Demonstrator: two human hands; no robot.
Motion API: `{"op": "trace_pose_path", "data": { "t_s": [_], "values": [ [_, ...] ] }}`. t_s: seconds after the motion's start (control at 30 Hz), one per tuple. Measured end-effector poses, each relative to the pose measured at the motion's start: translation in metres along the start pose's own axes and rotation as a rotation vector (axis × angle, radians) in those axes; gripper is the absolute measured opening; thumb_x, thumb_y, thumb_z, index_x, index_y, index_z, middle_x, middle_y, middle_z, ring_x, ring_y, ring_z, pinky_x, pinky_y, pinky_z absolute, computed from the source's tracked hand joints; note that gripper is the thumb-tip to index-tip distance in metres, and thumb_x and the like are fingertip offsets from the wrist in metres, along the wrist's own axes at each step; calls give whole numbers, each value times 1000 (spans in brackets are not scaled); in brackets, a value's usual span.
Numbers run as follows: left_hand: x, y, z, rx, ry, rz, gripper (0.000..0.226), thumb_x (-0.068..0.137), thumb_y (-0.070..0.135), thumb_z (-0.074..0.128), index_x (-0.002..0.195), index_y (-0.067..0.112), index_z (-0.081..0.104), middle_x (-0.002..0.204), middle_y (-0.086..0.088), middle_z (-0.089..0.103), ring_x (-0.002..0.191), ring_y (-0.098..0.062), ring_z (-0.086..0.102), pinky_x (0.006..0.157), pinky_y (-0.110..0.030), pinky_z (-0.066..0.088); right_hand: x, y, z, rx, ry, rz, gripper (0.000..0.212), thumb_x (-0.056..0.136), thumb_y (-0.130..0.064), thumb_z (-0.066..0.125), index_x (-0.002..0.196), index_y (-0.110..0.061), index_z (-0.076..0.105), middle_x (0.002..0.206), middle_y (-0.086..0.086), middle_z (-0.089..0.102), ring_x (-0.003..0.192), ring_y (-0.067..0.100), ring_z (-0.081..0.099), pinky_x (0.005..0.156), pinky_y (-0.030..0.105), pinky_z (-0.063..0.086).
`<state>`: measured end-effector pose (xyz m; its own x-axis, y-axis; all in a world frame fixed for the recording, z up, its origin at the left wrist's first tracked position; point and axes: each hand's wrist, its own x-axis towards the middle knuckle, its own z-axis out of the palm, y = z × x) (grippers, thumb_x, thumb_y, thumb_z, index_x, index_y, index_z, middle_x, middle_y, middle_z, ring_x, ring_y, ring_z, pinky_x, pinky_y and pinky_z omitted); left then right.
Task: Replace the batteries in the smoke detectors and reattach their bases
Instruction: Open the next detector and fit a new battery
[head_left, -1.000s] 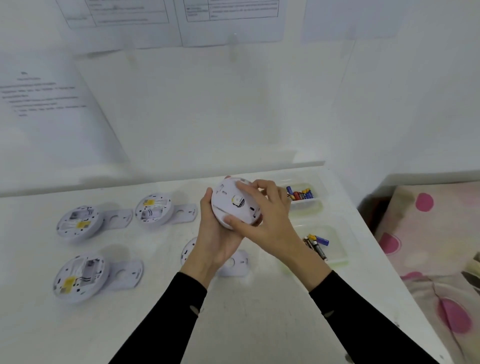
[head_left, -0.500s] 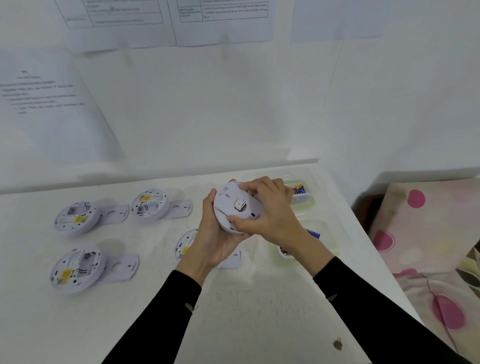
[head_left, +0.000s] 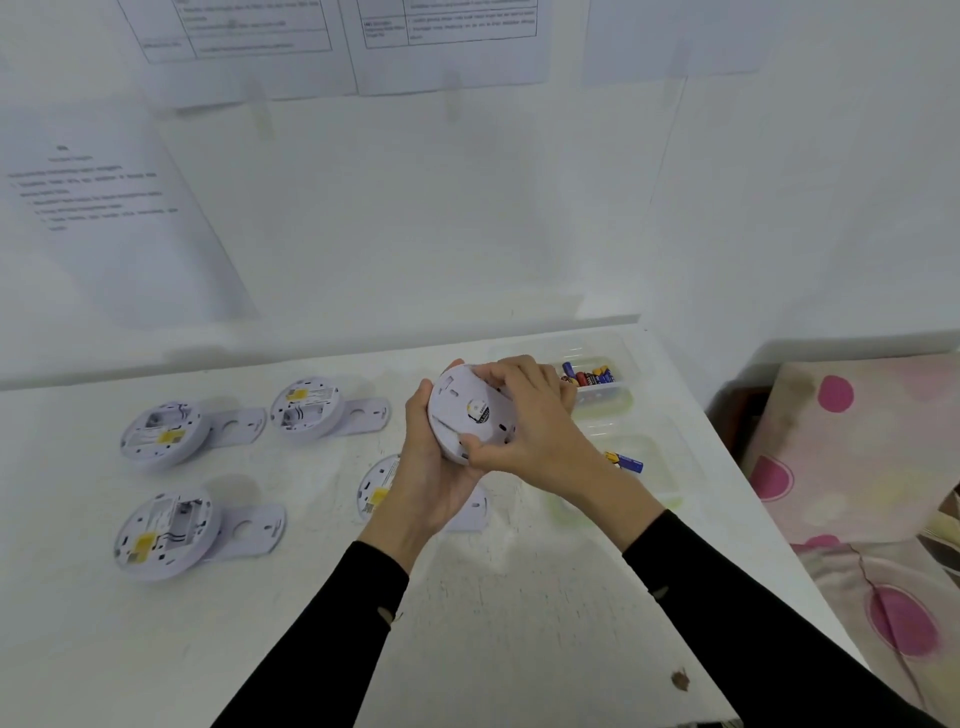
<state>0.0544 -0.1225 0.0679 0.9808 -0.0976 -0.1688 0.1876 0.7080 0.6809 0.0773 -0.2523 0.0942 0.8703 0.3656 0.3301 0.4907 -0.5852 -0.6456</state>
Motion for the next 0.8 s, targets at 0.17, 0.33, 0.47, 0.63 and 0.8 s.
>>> {"op": "trace_pose_path", "data": {
  "t_s": [0.17, 0.33, 0.47, 0.63, 0.8],
  "values": [
    [3, 5, -1, 18, 21, 9, 54, 102, 53, 30, 136, 19, 56, 133, -15, 63, 119, -29, 62, 95, -45, 55, 1, 3, -11, -25, -131, -21, 73, 64, -43, 65, 131, -26, 43, 119, -8, 37, 112, 12, 36, 92, 28, 20],
    [4, 2, 1, 32, 18, -5, 52, 102, 52, 32, 135, 20, 58, 130, -14, 65, 115, -27, 66, 88, -41, 58, 3, 0, -16, -12, -191, -28, 73, 59, -35, 67, 124, -17, 38, 115, -4, 36, 105, 16, 37, 92, 32, 31],
    [3, 2, 0, 10, 8, -25, 49, 103, 50, 30, 116, 23, 68, 117, -10, 72, 103, -24, 71, 81, -39, 60, 4, 1, -15, 15, -215, -31, 75, 56, -34, 68, 122, -15, 37, 115, -2, 36, 105, 16, 35, 94, 32, 35],
    [4, 2, 0, 26, 14, -21, 49, 102, 50, 32, 111, 24, 73, 115, -10, 72, 101, -24, 72, 77, -38, 61, 5, 1, -14, -2, -213, -54, 76, 58, -31, 73, 122, -9, 37, 115, 2, 36, 104, 19, 35, 90, 30, 37],
    [6, 1, -3, 35, 25, -34, 46, 102, 49, 33, 119, 22, 66, 116, -10, 72, 101, -24, 71, 77, -38, 60, 6, 6, -12, -74, -222, -100, 76, 62, -17, 79, 126, -5, 38, 116, 4, 36, 105, 19, 34, 89, 25, 30]
  ]
}}
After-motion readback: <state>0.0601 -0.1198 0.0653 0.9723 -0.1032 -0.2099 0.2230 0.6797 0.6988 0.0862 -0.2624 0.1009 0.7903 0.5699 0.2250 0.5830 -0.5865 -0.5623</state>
